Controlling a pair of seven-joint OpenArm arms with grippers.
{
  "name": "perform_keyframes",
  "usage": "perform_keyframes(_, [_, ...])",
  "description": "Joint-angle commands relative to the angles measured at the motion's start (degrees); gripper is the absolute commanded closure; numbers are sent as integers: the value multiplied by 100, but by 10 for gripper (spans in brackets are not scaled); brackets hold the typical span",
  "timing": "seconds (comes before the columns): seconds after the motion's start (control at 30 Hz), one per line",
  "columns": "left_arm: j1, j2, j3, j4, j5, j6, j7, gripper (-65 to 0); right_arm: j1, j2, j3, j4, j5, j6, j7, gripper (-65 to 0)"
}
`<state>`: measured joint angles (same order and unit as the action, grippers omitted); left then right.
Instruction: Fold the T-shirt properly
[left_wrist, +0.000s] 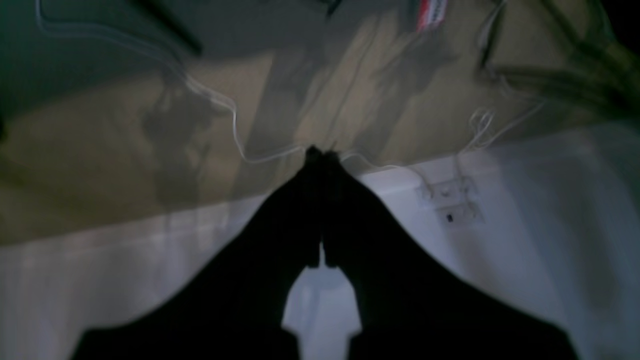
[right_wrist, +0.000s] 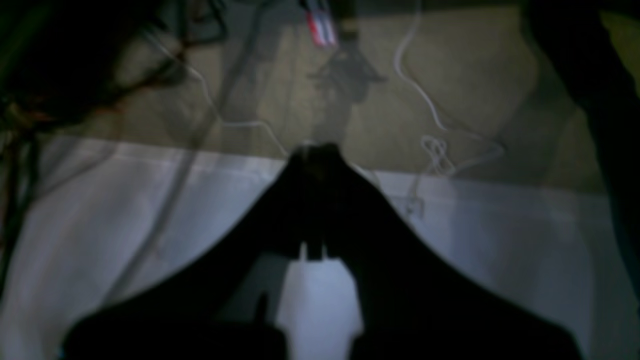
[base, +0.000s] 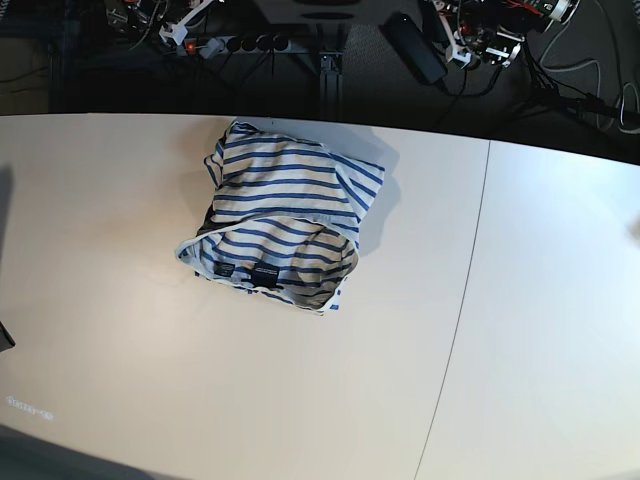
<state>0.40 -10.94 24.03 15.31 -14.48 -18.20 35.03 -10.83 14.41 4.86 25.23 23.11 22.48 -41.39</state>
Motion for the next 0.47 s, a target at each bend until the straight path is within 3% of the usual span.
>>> perform_keyframes(0.0, [-74, 59, 0, 7, 13, 22, 31, 0, 26, -13, 4, 52, 26, -321, -76, 0])
perform_keyframes(0.17, [-118, 332, 2, 11, 13, -13, 149, 0, 63, -424, 4, 310, 20, -273, -533, 0])
perform_keyframes(0.27, [-120, 348, 2, 11, -48, -98, 13, 0, 66, -640, 4, 319, 24, -275, -535, 0])
perform_keyframes(0.43, [-118, 345, 0, 120, -107, -107, -352, 0, 81, -793, 4, 350, 39, -273, 107, 0])
